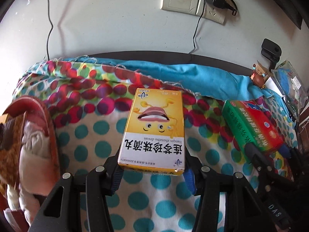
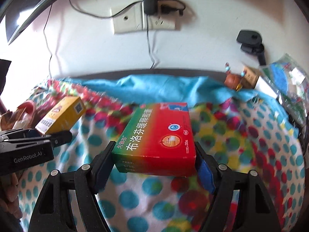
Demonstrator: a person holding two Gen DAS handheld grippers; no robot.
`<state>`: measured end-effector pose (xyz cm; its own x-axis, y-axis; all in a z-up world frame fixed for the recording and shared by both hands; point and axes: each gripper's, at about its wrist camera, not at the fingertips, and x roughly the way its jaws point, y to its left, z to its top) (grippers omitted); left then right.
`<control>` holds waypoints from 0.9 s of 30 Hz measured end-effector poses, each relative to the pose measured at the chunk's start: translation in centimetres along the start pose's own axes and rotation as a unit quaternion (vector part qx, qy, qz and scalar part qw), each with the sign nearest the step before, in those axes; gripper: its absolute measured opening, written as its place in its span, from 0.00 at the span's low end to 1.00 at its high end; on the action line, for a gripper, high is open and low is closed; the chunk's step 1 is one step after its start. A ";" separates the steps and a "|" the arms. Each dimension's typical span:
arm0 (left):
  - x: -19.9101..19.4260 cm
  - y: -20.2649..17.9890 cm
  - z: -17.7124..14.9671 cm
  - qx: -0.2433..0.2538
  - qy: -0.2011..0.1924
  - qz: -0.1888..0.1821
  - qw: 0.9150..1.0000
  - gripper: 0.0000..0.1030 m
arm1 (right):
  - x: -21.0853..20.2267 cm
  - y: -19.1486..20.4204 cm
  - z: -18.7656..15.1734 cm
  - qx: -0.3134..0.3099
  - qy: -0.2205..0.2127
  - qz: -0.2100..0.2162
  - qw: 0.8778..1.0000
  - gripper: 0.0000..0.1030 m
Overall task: Organize objects
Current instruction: 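Carry the yellow box with the left gripper into the tray while the right lifts the red-green box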
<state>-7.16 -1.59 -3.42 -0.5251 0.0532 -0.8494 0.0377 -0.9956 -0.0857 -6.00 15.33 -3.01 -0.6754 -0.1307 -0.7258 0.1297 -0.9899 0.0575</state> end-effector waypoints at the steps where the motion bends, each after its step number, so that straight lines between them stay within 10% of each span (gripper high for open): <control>1: -0.5 0.4 -0.5 -0.003 0.000 0.001 1.000 0.52 | 0.0 0.1 -0.3 0.002 0.006 0.005 1.000 0.71; 27: -8.4 3.7 -3.8 -0.033 -0.051 0.007 0.998 0.52 | -5.1 3.0 -0.4 -0.005 -0.031 0.032 0.999 0.69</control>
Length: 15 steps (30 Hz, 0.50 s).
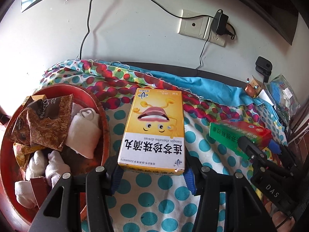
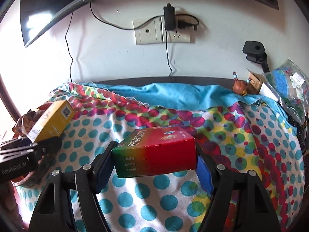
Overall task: Organize objects
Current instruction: 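Carry the yellow box with the left gripper into the tray while the right lifts the red-green box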
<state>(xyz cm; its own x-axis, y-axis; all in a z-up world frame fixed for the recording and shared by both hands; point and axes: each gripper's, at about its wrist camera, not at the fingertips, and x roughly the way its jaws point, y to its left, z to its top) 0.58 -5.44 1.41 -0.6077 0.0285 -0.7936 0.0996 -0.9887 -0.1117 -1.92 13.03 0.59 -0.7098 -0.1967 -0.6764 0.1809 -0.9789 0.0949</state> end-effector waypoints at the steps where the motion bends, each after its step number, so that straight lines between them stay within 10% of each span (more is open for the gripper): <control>1: -0.2 0.1 0.0 -0.001 -0.002 0.000 1.000 0.52 | -0.2 0.1 0.1 -0.002 -0.003 0.000 1.000 0.69; 15: -3.1 1.8 -0.1 -0.011 -0.026 0.020 0.999 0.52 | -2.4 1.2 2.0 -0.006 -0.035 0.003 0.999 0.69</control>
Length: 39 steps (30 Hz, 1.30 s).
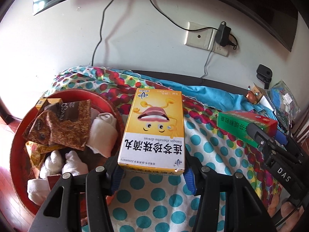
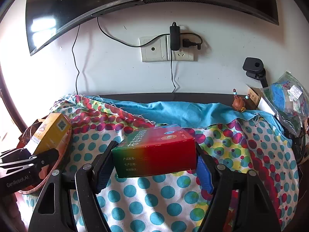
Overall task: Organize objects
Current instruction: 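Carry the yellow box with the left gripper into the tray while the right lifts the red-green box, then lower the red-green box into the tray with the right gripper while the left releases the yellow box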
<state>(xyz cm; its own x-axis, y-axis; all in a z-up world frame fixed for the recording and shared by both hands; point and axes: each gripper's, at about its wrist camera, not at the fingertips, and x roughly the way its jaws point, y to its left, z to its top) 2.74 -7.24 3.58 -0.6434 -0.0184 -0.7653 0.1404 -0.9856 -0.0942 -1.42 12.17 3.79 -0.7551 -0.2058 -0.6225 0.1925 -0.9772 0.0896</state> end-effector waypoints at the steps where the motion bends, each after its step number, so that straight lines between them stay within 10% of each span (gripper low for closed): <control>1: -0.1 0.2 0.0 0.000 -0.001 0.002 1.000 0.52 | 0.0 0.0 0.0 -0.001 -0.001 -0.001 1.000 0.69; 17: -3.0 7.2 -1.2 -0.034 -0.035 0.059 0.997 0.52 | -0.2 2.5 1.1 -0.022 -0.010 -0.005 1.000 0.70; 39: -1.7 17.6 -4.5 -0.119 0.021 0.119 0.986 0.52 | -2.0 18.7 2.0 -0.133 -0.038 0.120 0.983 0.69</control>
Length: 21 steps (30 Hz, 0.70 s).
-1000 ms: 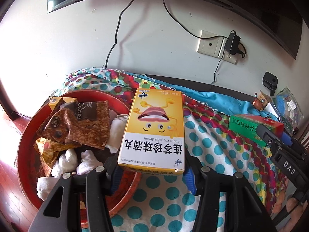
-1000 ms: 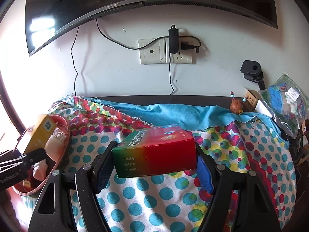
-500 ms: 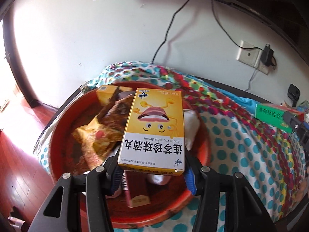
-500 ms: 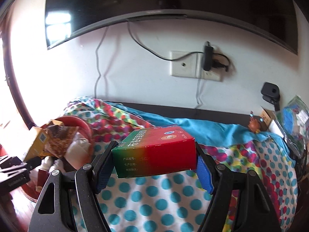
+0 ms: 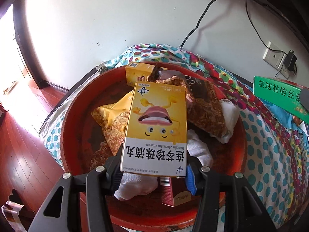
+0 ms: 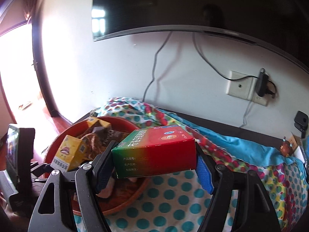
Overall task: Organize objects
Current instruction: 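Lower the red-green box into the tray with the right gripper while the left releases the yellow box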
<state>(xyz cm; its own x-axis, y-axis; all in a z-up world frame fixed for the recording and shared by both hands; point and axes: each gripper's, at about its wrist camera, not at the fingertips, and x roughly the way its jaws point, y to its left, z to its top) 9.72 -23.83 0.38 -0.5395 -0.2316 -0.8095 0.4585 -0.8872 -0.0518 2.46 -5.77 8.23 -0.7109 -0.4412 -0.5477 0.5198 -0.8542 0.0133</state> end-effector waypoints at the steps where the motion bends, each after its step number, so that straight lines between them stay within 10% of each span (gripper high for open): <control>1: 0.2 0.3 0.0 -0.004 0.001 0.001 1.000 0.52 | 0.2 0.7 -0.1 -0.005 0.002 0.008 1.000 0.69; 21: -0.7 3.7 1.0 -0.042 0.002 -0.001 0.999 0.52 | 5.7 5.6 -2.9 -0.020 0.064 0.072 0.995 0.69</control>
<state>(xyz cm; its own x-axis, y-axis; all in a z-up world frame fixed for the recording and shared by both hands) 11.12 -27.30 1.37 -0.5384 -0.2277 -0.8114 0.5145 -0.8513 -0.1025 2.68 -12.31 2.76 -0.5634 -0.5172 -0.6442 0.6320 -0.7720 0.0670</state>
